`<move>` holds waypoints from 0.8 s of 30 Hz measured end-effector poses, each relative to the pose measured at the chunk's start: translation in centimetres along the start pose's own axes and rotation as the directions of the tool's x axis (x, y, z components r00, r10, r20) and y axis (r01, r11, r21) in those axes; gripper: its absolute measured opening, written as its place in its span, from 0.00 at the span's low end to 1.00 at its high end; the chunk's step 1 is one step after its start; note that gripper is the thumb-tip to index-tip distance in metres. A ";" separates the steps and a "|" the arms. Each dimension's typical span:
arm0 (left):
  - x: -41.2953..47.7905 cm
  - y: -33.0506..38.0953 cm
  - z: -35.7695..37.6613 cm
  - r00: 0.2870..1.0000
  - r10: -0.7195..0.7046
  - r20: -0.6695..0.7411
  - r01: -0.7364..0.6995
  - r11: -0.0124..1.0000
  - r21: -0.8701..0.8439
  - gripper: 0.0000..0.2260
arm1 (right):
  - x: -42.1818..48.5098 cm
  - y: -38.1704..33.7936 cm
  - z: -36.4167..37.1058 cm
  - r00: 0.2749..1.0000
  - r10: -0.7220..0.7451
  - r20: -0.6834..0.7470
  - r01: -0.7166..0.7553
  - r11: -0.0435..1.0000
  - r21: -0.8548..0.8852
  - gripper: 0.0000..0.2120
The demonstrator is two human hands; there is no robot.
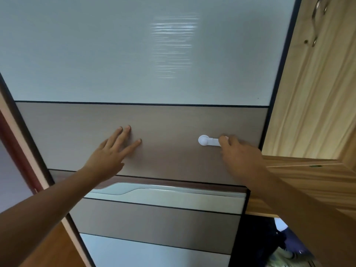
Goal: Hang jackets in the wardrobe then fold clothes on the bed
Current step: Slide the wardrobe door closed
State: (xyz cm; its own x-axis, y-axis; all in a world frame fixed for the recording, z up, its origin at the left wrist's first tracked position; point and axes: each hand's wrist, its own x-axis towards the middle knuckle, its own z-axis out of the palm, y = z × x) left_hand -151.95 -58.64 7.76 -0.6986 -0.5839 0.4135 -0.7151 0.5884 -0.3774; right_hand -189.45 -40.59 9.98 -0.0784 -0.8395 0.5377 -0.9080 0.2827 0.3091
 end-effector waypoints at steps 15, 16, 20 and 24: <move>-13.2 8.6 -7.1 0.627 -0.434 0.646 0.701 0.676 -0.227 0.22 | -0.8 -7.2 0.9 0.666 -0.575 0.475 0.129 0.716 0.686 0.13; -14.5 9.2 -7.6 0.599 -0.468 0.650 0.732 0.648 -0.208 0.19 | -0.7 -8.3 1.0 0.648 -0.597 0.473 0.160 0.714 0.682 0.17; -19.8 11.5 -10.2 0.461 -0.607 0.647 0.843 0.528 -0.105 0.11 | -1.4 -13.4 0.4 0.578 -0.711 0.400 0.294 0.639 0.711 0.24; -27.4 13.6 -11.5 0.238 -0.679 0.695 0.946 0.324 -0.006 0.18 | -3.2 -19.3 -0.6 0.466 -0.826 0.318 0.428 0.524 0.736 0.23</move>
State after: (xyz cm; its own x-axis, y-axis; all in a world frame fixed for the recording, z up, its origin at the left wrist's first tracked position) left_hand -142.29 -28.16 0.84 0.3037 -0.9267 -0.2212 -0.8927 -0.3579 0.2738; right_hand -171.40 -43.15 2.77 0.5828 -0.7718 -0.2542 -0.8126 -0.5526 -0.1851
